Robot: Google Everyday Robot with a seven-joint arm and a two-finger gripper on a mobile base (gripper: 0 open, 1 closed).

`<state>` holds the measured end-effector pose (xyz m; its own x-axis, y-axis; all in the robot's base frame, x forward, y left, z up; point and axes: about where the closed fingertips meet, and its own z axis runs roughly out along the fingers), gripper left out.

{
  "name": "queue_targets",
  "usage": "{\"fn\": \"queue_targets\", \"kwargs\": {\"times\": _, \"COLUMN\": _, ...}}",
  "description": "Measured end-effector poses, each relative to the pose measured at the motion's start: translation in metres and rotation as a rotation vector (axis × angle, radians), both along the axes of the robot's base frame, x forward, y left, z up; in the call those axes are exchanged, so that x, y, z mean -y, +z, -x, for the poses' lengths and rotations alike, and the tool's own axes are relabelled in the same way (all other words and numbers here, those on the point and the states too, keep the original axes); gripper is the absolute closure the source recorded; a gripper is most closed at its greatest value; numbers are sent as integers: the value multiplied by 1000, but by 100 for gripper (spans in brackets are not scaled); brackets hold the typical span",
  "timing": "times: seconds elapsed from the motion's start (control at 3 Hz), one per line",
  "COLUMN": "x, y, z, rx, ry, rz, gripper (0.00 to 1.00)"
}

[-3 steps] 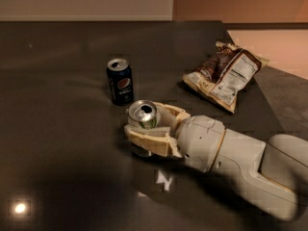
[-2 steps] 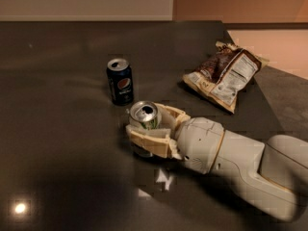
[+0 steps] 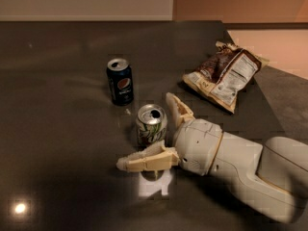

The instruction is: Place 7up can upright

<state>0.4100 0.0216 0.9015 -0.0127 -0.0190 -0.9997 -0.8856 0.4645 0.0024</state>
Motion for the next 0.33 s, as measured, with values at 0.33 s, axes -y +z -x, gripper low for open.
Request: {"fn": "queue_targets", "kwargs": {"times": 0.33, "x": 0, "y": 0, "z": 0, "rx": 0, "ry": 0, "rz": 0, "gripper": 0}}
